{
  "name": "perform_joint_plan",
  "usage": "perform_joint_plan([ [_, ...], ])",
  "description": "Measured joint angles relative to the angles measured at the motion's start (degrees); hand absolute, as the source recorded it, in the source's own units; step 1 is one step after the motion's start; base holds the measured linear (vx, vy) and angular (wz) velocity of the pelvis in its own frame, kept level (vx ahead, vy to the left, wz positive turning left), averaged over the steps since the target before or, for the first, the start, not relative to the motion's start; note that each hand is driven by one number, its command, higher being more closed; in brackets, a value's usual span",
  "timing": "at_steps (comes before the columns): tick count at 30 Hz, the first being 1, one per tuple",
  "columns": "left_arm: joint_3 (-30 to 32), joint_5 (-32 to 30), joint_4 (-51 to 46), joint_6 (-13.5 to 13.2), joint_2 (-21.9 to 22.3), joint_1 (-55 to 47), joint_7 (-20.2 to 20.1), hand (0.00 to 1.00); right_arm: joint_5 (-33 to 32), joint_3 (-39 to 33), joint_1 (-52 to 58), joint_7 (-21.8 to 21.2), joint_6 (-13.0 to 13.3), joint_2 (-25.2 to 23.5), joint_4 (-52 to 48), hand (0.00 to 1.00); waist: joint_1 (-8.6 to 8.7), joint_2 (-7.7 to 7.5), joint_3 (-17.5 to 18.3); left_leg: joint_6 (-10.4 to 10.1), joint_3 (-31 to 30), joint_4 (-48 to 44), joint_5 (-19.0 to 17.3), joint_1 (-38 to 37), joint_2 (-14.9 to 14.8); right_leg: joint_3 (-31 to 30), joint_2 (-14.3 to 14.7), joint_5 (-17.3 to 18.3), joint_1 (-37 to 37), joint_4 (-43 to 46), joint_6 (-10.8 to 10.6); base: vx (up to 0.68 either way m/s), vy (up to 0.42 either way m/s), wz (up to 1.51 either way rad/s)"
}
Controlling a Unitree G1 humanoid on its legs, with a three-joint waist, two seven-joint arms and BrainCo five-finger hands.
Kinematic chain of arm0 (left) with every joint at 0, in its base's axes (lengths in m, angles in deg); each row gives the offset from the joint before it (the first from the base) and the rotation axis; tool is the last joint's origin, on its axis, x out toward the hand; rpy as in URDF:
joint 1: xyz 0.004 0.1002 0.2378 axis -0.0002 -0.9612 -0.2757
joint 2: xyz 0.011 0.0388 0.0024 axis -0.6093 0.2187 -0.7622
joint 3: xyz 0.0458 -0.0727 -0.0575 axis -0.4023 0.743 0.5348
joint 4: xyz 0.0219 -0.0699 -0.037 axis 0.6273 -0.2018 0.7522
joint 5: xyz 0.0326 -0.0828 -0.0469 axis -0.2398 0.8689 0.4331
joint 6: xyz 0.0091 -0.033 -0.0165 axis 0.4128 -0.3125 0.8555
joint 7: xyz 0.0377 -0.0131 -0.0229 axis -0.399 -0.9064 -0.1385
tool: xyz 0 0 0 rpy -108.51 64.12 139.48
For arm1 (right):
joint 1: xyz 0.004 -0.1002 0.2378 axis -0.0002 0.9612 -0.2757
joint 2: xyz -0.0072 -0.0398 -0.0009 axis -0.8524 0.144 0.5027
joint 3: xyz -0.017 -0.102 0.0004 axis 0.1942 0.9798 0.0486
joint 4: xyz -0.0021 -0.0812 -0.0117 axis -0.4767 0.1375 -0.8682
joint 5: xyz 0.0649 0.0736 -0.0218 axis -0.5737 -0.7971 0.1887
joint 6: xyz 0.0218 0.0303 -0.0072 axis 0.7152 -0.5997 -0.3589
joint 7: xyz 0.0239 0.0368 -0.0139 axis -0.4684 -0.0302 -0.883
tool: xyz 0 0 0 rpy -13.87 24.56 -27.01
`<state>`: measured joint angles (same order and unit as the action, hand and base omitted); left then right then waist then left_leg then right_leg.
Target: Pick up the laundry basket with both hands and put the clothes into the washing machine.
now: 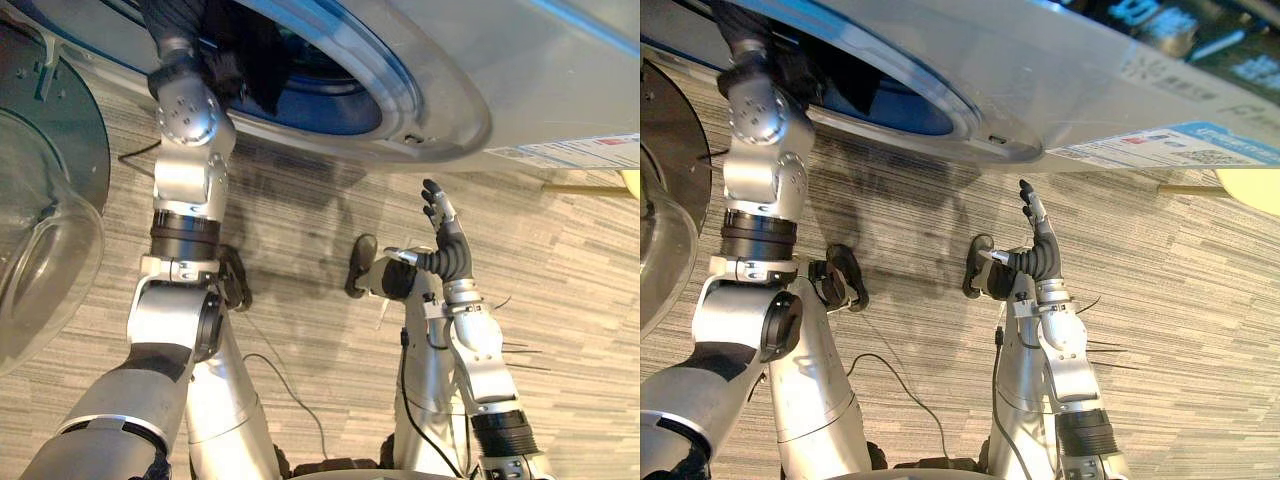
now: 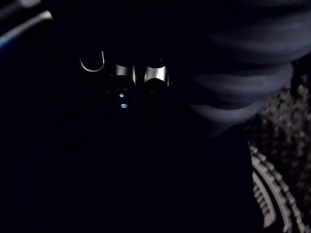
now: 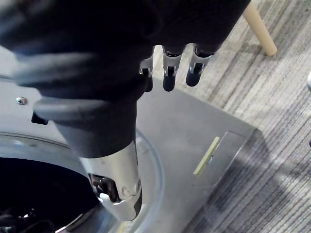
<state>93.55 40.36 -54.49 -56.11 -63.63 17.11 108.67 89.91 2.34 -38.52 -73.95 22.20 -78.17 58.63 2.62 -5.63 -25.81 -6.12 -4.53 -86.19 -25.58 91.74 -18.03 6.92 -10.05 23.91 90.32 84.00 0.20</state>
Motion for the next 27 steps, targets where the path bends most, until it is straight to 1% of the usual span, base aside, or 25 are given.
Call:
perform_joint_plan([
  [1, 0.1, 1.0, 0.0, -0.3, -0.4, 0.5, 0.1, 1.0, 0.0, 0.0, 0.0, 0.0, 0.0, 0.0, 0.0, 0.0, 0.08, 0.0, 0.0, 0.0, 0.0, 0.0, 0.0, 0.0, 0.0, 0.0, 0.0, 0.0, 0.0, 0.0, 0.0, 0.0, 0.0, 0.0],
  [3, 0.4, 4.5, 0.0, -1.8, -1.9, 1.9, 1.5, 1.0, 0.0, 0.1, 0.0, 0.0, 0.0, 0.0, 0.0, 0.0, 0.33, -0.01, 0.0, 0.0, 0.0, 0.0, 0.0, 0.0, 0.0, 0.0, 0.0, -0.1, 0.0, -0.1, 0.0, 0.0, 0.0, 0.0],
  [5, 0.9, 5.5, -0.2, -2.2, -2.7, 2.3, 2.3, 1.0, 0.0, 0.2, 0.0, 0.0, 0.0, 0.0, 0.0, 0.0, 0.5, -0.02, 0.0, 0.0, 0.0, 0.0, 0.0, 0.0, 0.0, 0.0, 0.0, -0.1, 0.0, -0.1, 0.0, 0.0, 0.0, 0.0],
  [6, 2.0, 5.6, -0.3, -2.3, -3.0, 2.8, 2.9, 0.0, 0.0, 0.3, 0.1, 0.0, 0.0, 0.1, 0.0, 0.0, 0.61, -0.02, 0.0, 0.0, 0.0, -0.1, 0.0, 0.0, 0.0, 0.0, 0.0, -0.1, 0.0, -0.1, 0.0, 0.0, 0.0, 0.0],
  [10, 2.3, 5.5, -0.3, -2.9, -4.4, 4.0, 4.8, 0.0, 0.0, 0.6, 0.1, -0.1, 0.0, 0.1, 0.0, 0.0, 1.24, -0.04, 0.0, 0.1, 0.0, -0.1, 0.0, 0.1, -0.1, 0.0, 0.1, -0.3, 0.0, -0.3, -0.1, 0.0, 0.0, 0.0],
  [12, 2.2, 4.5, -0.3, -2.5, -5.6, 4.2, 4.8, 0.0, -0.1, 0.5, 0.3, -0.1, 0.0, 0.1, 0.0, 0.0, 1.58, -0.04, 0.0, 0.1, -0.1, -0.1, 0.0, 0.2, -0.1, 0.1, 0.1, -0.4, 0.0, -0.4, -0.1, 0.0, 0.0, 0.0],
  [14, 1.7, -1.6, -0.2, -0.5, -6.5, 4.4, 4.4, 0.0, -0.1, 0.5, 0.8, -0.2, 0.0, 0.1, 0.0, 0.0, 1.48, -0.04, 0.0, 0.1, -0.1, 0.0, 0.0, 0.2, -0.1, 0.2, 0.1, -0.4, 0.0, -0.5, -0.1, 0.01, -0.018, -0.01],
  [16, -2.2, -16.9, 1.0, 3.4, -8.4, 6.4, 3.2, 0.0, -0.1, 0.4, 0.8, -1.0, 0.1, 0.3, 0.0, 0.0, 1.18, -0.05, 0.0, 0.1, -0.3, 0.4, 0.0, 0.5, -0.1, 0.5, 0.1, -0.6, 0.0, -1.0, 0.0, 0.04, -0.043, 0.0],
  [17, -3.6, -22.3, 1.1, 4.4, -8.7, 7.0, 2.9, 0.0, 0.0, 0.4, 0.8, -1.3, 0.2, 0.4, 0.0, 0.0, 1.09, -0.07, 0.0, 0.1, -0.3, 0.6, 0.1, 0.5, 0.0, 0.6, 0.0, -0.6, -0.1, -1.1, -0.1, 0.03, -0.032, 0.05],
  [18, -7.2, -31.1, 1.5, 5.8, -9.1, 8.2, 1.6, 0.0, 0.0, 0.5, 0.8, -1.8, 0.5, 0.7, 0.0, 0.0, 0.9, -0.15, 0.1, 0.4, -0.1, 0.9, 0.2, 0.5, 0.1, 0.6, -0.1, -0.7, -0.2, -1.4, -0.1, 0.03, -0.026, 0.08],
  [19, -8.5, -34.3, 2.0, 6.1, -9.1, 8.8, 1.0, 0.0, 0.0, 0.5, 0.8, -2.1, 0.7, 0.7, -0.1, 0.0, 0.87, -0.19, 0.2, 0.5, 0.0, 1.2, 0.3, 0.5, 0.1, 0.6, -0.1, -0.7, -0.2, -1.6, -0.2, 0.04, -0.033, 0.09],
  [20, -11.5, -41.4, 3.1, 7.2, -9.1, 10.3, -0.8, 0.0, 0.0, 0.6, 0.7, -2.7, 1.2, 0.9, -0.2, 0.0, 0.82, -0.19, 0.2, 0.7, 0.0, 1.7, 0.5, 0.5, 0.3, 0.8, -0.2, -0.8, -0.5, -2.1, -0.3, 0.04, -0.026, 0.07],
  [21, -13.2, -45.9, 3.7, 7.6, -8.8, 10.9, -2.5, 0.0, -0.1, 1.0, 0.7, -2.9, 1.7, 1.2, -0.3, 0.0, 1.07, -0.19, 0.2, 0.8, 0.0, 2.0, 0.7, 0.3, 0.4, 1.0, -0.2, -0.9, -1.0, -2.5, -0.4, 0.04, -0.023, 0.06],
  [23, -14.6, -48.7, 4.6, 8.2, -8.0, 11.2, -4.4, 0.0, -0.1, 1.1, 0.8, -3.7, 2.4, 1.3, -0.3, 0.0, 1.29, -0.24, 0.2, 0.8, 0.0, 2.3, 0.7, -0.3, 0.8, 1.0, -0.3, -0.9, -1.6, -2.9, -0.4, 0.04, -0.02, 0.06],
  [25, -14.7, -48.9, 4.6, 8.2, -7.0, 11.2, -5.3, 0.0, -0.1, 1.1, 0.8, -3.8, 2.4, 1.3, -0.3, 0.0, 1.26, -0.25, 0.2, 0.8, 0.0, 2.7, 0.8, -0.7, 1.0, 1.1, -0.5, -0.9, -2.1, -3.1, -0.4, 0.03, -0.028, 0.06],
  [27, -14.5, -48.6, 3.9, 7.9, -6.8, 10.2, -5.2, 0.0, -0.1, 1.1, 0.8, -3.8, 2.5, 1.3, -0.3, 0.0, 1.21, -0.25, 0.3, 0.8, 0.1, 3.1, 1.0, -1.3, 1.1, 1.2, -1.0, -0.9, -2.7, -3.3, -0.4, 0.02, -0.038, 0.08],
])
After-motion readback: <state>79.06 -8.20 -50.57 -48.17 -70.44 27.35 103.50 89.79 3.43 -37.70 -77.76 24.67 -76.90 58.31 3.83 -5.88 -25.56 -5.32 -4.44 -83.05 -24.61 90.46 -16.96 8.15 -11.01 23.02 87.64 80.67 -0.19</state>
